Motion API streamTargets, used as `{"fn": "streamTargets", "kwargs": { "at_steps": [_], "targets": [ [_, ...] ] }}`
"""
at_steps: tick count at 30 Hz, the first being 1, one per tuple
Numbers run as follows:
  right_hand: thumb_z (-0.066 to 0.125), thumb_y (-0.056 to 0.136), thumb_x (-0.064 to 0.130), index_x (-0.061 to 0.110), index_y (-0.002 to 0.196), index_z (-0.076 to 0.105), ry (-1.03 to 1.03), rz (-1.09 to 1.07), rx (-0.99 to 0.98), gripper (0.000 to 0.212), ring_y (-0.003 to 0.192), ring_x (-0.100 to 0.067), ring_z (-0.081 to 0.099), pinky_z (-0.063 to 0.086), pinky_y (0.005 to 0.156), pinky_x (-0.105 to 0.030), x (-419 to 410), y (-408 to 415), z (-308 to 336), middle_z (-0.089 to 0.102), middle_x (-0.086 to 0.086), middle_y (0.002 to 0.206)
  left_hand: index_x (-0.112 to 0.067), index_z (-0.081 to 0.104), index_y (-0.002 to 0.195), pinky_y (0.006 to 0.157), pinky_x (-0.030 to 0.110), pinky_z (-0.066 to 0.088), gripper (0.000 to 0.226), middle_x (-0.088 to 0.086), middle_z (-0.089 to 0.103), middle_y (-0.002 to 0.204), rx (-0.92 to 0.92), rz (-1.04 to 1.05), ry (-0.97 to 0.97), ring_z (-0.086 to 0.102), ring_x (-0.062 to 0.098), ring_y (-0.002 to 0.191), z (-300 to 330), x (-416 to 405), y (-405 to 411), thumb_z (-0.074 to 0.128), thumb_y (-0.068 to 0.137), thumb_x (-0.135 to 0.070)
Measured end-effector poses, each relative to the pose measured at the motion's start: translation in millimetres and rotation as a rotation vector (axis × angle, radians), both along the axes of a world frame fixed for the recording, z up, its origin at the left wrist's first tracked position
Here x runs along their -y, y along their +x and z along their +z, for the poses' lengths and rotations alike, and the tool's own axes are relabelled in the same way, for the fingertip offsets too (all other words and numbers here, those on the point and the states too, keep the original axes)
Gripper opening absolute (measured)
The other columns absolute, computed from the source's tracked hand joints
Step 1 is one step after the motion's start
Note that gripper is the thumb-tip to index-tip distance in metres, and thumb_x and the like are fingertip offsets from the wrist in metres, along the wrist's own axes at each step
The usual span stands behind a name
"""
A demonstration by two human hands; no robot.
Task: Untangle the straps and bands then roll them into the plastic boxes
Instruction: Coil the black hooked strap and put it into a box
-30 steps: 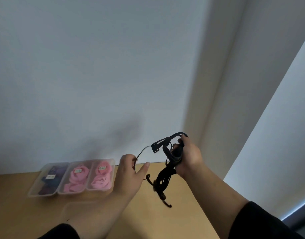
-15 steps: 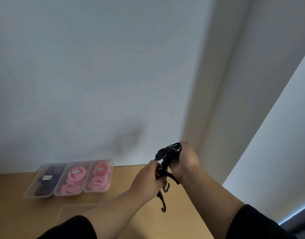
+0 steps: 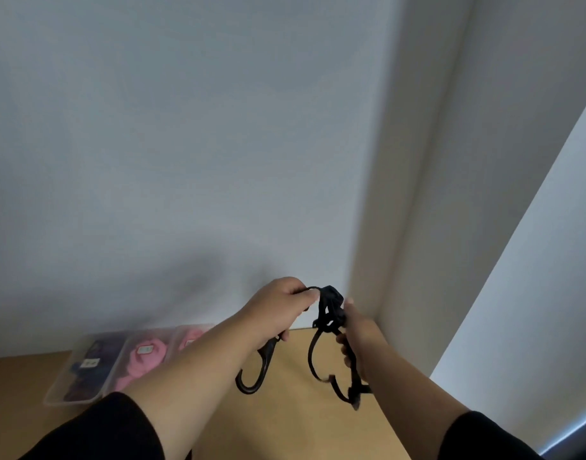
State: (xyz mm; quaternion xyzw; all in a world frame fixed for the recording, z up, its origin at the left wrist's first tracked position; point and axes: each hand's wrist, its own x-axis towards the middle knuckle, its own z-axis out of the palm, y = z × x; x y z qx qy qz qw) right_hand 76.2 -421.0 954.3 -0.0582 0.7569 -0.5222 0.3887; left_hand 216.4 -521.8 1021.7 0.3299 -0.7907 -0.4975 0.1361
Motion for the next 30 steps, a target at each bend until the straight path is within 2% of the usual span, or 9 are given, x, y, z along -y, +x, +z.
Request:
{"fn": "streamTargets", "kwargs": {
  "at_steps": [4,6,8,11,14,17,21,24,30],
  "targets": [
    [0.023,0.102,0.060,0.014,0.115,0.061,0.245,0.111,-0.411,0.061,0.099,-0.031,0.059,0.048,0.090,-0.039,-2.9,-9.6,-2.5,0.063,-0.012,0.106,-0.020,0.062,0.096,0.055,0.028,0.044,0.020,0.008,0.061,0.092,0.048,-0.091,-0.058,0.049,0.018,0.049,10.3,7.3,-6.5,0.073,0.083,-0.032],
    [0.026,0.098,0.059,0.024,0.102,0.057,0.049,0.024,-0.562,0.046,0.103,-0.027,0.058,0.047,0.096,-0.045,-4.9,-8.0,-2.8,0.063,-0.004,0.109,-0.020,0.061,0.095,0.056,0.029,0.044,0.015,0.008,0.060,0.090,0.067,-0.081,-0.075,0.050,0.019,0.047,7.7,10.3,-8.6,0.068,0.085,-0.029],
    [0.034,0.102,0.050,0.029,0.110,0.056,-0.249,-0.018,-0.628,0.031,0.108,-0.015,0.058,0.046,0.095,-0.034,-8.4,0.2,5.8,0.061,0.008,0.111,-0.020,0.061,0.094,0.056,0.029,0.044,0.014,0.005,0.053,0.082,0.087,-0.085,-0.042,0.050,0.020,0.047,2.6,11.3,-9.8,0.065,0.087,-0.032],
    [0.049,0.102,0.044,0.036,0.131,0.050,-0.482,0.282,-0.604,0.031,0.116,0.009,0.054,0.042,0.097,-0.018,-9.4,12.4,22.7,0.058,0.020,0.127,-0.024,0.063,0.095,0.056,0.030,0.045,0.015,0.008,0.058,0.082,0.103,-0.104,-0.019,0.052,0.020,0.048,-2.6,8.8,-11.7,0.063,0.088,-0.038],
    [0.061,0.095,0.044,0.031,0.133,0.047,-0.491,0.506,-0.478,0.042,0.093,-0.006,0.068,0.054,0.083,-0.026,-1.2,14.6,29.1,0.067,0.007,0.111,-0.027,0.064,0.093,0.056,0.030,0.045,0.008,0.000,0.065,0.087,0.064,-0.121,-0.038,0.052,0.019,0.049,-1.5,9.1,-9.0,0.061,0.086,-0.026],
    [0.068,0.095,0.034,0.025,0.117,0.058,-0.424,0.611,-0.396,0.026,0.053,-0.012,0.047,0.039,0.051,-0.026,-1.4,7.4,28.9,0.057,0.003,0.073,-0.026,0.067,0.094,0.058,0.029,0.046,0.012,-0.004,0.064,0.088,0.073,-0.173,-0.074,0.053,0.015,0.059,1.7,17.3,3.0,0.067,0.083,-0.020],
    [0.066,0.096,0.032,0.022,0.080,0.062,-0.196,0.682,-0.626,0.019,0.052,-0.008,0.036,0.031,0.051,-0.024,2.4,5.1,35.6,0.044,0.009,0.060,-0.028,0.070,0.091,0.073,0.028,0.044,0.012,-0.010,0.069,0.088,0.141,-0.207,-0.113,0.061,0.011,0.080,1.8,35.3,21.4,0.074,0.081,-0.023],
    [0.063,0.098,0.031,0.021,0.077,0.061,-0.282,0.523,-0.684,0.024,0.056,-0.007,0.037,0.032,0.053,-0.021,8.2,1.0,41.6,0.043,0.010,0.061,-0.025,0.071,0.095,0.079,0.025,0.045,0.007,-0.013,0.073,0.087,0.138,-0.223,-0.023,0.065,0.006,0.089,-2.5,38.7,35.5,0.067,0.090,-0.027],
    [0.060,0.099,0.031,0.018,0.086,0.066,-0.282,0.486,-0.695,0.019,0.058,-0.006,0.039,0.034,0.054,-0.018,15.9,7.1,37.9,0.046,0.009,0.065,-0.020,0.058,0.093,0.052,0.020,0.035,0.015,-0.005,0.065,0.082,0.121,-0.323,0.197,0.048,0.008,0.062,-14.1,21.8,56.3,0.056,0.101,-0.033]
  ]
}}
